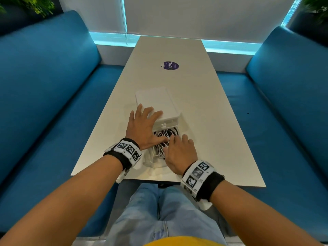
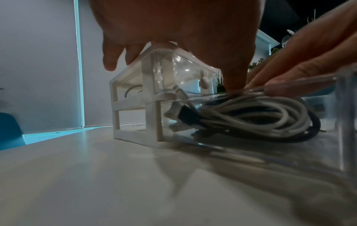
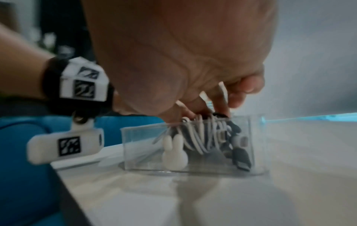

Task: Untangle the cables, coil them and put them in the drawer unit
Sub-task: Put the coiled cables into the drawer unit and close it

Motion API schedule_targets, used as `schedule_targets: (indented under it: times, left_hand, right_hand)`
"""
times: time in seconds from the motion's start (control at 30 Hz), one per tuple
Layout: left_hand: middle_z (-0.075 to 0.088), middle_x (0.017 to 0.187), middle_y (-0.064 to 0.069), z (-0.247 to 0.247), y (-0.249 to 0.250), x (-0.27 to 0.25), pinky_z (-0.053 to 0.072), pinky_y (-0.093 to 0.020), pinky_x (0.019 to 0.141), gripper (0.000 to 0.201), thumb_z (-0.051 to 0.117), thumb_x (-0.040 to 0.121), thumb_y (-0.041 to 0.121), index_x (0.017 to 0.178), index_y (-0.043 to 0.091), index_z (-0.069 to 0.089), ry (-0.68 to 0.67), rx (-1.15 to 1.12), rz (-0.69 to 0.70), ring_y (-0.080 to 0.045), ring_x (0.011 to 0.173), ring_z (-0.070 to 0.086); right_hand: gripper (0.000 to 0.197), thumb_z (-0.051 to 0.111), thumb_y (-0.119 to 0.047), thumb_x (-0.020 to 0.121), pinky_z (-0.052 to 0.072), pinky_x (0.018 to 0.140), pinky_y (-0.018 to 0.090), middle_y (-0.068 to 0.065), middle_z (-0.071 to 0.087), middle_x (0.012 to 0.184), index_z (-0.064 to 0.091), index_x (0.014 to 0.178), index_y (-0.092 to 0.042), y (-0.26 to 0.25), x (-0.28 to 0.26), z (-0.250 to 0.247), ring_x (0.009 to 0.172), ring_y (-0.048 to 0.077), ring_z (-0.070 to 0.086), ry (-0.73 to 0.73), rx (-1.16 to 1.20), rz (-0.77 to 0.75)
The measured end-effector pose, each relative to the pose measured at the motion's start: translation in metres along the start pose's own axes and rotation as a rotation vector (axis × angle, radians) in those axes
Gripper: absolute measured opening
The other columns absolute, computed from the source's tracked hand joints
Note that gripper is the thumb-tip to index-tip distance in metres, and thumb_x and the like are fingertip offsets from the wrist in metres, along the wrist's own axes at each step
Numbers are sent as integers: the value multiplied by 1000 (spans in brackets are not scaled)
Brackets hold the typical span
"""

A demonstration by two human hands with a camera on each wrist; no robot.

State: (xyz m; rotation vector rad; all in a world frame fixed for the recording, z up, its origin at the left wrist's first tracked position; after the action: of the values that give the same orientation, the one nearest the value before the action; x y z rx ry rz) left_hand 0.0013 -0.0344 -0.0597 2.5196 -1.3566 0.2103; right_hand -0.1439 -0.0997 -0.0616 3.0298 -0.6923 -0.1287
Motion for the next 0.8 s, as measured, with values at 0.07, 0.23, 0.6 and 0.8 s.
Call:
schedule_targets:
  times: [0.07,0.23,0.6,0.8]
  left_hand:
    - [33,148,-3,0,5,1,16,-58,114,96,61,61,81,141,34,37,1,-13,-48,-36,145,11]
    - [33,149,-3,-1,12,4,9,-58,115,96,50,61,87,141,34,35,-17,70,-90,-37,144,11]
    - [22,156,-7,0,8,-2,7,-56,117,94,59,74,70,150,29,22,-68,51,-9,-40,146,4]
    - [18,157,-6,-3,3,-1,5,-54,118,95,69,75,58,151,29,19,-120,-20,13,-37,146,-1]
  right_hand:
    - [47,30,-42,100,38,90,41,12,39,128,43,128,-6,11,4,-2,109,31,42,-16,91,11]
    - [41,33,-40,101,46,83,39,12,45,112,57,105,-6,32,23,-6,94,32,56,-154,369,57]
    - [36,51,-29,96,47,86,34,10,65,119,53,132,-27,40,39,-10,107,31,61,-31,520,82]
    - [27,42,-18,96,42,74,38,14,51,111,53,118,-7,28,42,-5,97,35,57,-68,268,132]
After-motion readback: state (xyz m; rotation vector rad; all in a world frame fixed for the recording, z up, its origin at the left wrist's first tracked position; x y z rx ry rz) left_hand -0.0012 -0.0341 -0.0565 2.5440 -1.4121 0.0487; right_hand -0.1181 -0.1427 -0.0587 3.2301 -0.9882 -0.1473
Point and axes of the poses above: each hand's wrist, its own x-axis towards the middle knuckle, its own z-axis out of the palm, y = z × x, the point moved 2 cm from there along x, towards the middle knuckle
